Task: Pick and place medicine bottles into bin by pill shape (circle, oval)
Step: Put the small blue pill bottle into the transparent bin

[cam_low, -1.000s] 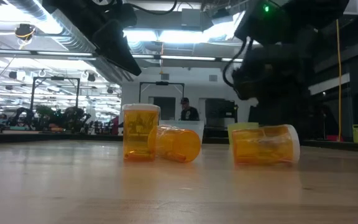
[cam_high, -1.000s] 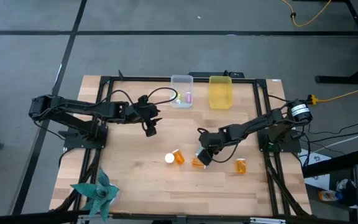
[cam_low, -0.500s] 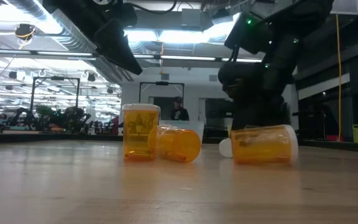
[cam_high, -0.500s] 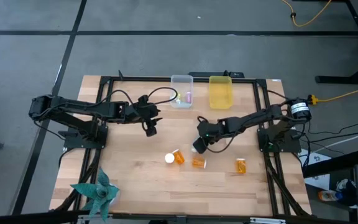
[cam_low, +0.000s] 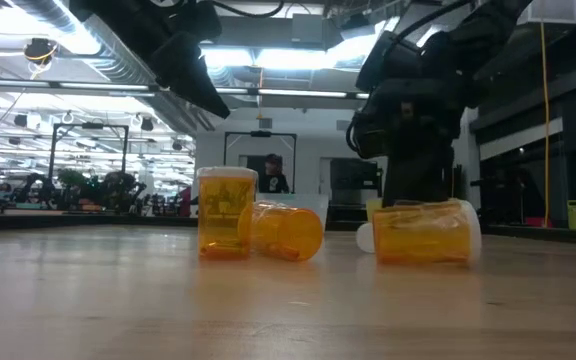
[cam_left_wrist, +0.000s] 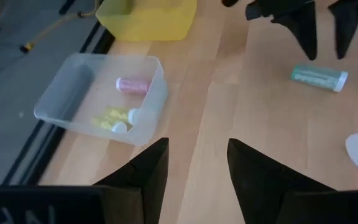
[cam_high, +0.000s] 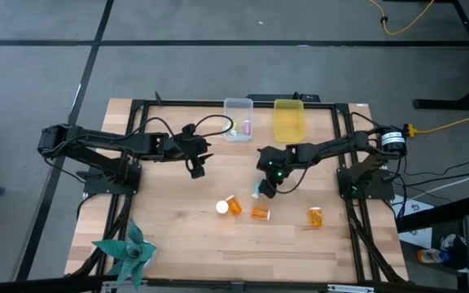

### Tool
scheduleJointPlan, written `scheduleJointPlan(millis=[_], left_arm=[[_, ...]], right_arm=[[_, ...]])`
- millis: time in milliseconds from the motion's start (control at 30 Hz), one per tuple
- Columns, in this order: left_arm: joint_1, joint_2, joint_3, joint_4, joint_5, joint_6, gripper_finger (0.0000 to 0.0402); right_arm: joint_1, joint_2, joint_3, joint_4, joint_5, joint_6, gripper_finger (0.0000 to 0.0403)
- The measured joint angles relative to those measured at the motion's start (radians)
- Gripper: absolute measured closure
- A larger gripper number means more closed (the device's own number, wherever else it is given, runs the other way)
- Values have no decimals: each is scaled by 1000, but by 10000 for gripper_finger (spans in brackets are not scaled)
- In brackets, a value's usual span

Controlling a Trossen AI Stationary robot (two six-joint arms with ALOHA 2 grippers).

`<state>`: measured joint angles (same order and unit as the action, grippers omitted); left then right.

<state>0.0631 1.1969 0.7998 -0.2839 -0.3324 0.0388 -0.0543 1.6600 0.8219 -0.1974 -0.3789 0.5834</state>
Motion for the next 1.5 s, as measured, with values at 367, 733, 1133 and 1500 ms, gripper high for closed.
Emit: scheduleJointPlan(millis=[367,733,1133,1500], left_arm=[[4,0,0,25,0,16,244],[4,0,0,25,0,16,244],[4,0,0,25,1,16,244],[3,0,0,25,1,16,244]], right_arm=[[173,0,0,45,207,229,245],[225,43,0,62,304,411,245],[221,89,13,121,482,556,245],[98,89,17,114,575,507,245]])
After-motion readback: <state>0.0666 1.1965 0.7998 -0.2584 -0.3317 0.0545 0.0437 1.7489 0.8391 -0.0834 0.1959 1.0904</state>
